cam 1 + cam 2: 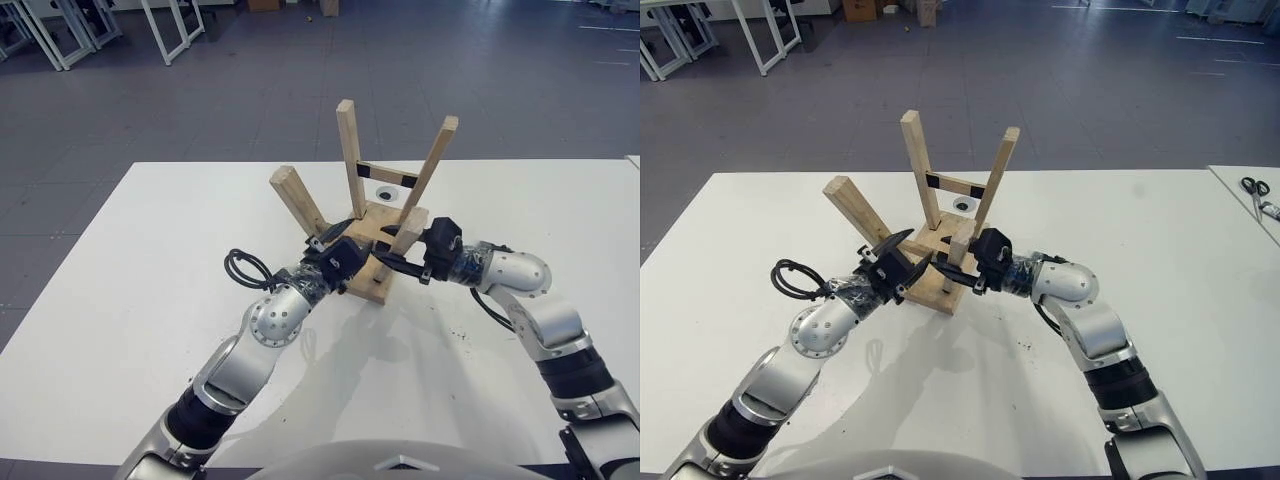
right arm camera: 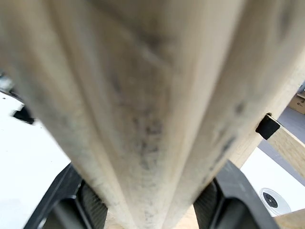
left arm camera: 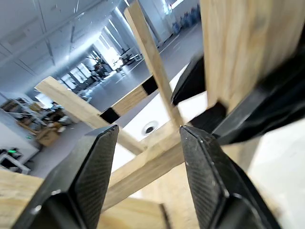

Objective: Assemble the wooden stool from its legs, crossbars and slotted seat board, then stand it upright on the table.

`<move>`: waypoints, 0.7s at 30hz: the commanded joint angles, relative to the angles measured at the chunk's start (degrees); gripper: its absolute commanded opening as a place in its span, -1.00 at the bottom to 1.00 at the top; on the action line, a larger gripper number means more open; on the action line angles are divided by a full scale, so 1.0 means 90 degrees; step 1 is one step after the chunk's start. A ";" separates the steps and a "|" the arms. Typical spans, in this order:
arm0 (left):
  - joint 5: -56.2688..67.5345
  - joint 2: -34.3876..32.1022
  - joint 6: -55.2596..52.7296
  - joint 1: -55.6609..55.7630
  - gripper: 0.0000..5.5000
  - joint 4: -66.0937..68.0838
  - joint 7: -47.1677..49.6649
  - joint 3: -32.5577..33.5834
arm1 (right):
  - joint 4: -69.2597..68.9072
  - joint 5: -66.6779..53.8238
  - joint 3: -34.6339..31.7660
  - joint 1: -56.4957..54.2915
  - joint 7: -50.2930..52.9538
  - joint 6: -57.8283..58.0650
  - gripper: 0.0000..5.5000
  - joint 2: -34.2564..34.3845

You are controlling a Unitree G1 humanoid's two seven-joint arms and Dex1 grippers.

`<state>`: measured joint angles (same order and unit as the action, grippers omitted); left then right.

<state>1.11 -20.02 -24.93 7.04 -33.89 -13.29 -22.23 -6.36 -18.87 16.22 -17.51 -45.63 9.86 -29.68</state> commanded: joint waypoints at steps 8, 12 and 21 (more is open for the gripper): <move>0.2799 -0.0256 -0.1059 0.2518 -0.13 0.0277 0.1057 0.4592 | 0.0519 0.0317 0.0740 0.0924 -0.0375 0.1659 -0.26 -0.0642; 0.1778 -0.0828 -0.0810 0.1489 -0.13 0.1911 0.0903 0.4450 | 0.0208 -0.0029 0.0711 0.0836 -0.0892 0.1525 -0.26 -0.0979; 0.0874 -0.0546 0.0322 0.0941 -0.13 0.3636 0.0644 0.3702 | 0.0526 0.0070 0.0782 0.0368 -0.0973 0.1584 -0.26 -0.1076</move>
<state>10.13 -25.70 -23.59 16.36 -2.39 -6.54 12.28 -7.78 -23.38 16.90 -19.91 -51.70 13.90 -36.19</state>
